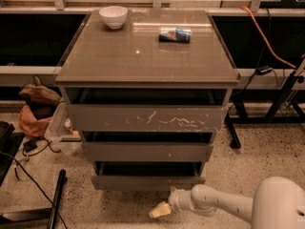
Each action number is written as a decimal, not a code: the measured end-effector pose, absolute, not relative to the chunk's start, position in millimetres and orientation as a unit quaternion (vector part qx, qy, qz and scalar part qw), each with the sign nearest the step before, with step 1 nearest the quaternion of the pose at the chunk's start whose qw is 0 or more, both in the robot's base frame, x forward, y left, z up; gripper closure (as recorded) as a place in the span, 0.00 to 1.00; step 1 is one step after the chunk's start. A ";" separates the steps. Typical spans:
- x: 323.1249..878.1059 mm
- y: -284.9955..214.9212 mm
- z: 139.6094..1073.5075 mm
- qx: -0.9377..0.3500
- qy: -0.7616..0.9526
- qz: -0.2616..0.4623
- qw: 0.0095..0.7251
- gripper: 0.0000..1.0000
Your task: Close bottom drawer
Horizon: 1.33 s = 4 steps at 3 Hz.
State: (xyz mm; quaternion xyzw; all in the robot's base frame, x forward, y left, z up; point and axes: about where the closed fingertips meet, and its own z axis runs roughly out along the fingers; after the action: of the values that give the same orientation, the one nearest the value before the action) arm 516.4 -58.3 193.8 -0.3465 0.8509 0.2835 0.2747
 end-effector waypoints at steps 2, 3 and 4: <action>556.3 -57.5 193.8 -0.354 0.840 0.292 0.289 0.00; 587.8 -68.5 168.3 -0.342 0.844 0.288 0.295 0.00; 587.7 -68.5 168.3 -0.342 0.844 0.288 0.295 0.00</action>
Offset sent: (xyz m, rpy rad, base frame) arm 0.1625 -0.0126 0.0190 0.0416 -0.1470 -0.0063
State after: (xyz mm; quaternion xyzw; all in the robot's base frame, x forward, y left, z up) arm 587.7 -68.5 168.3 -0.3418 0.8444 0.2883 0.2949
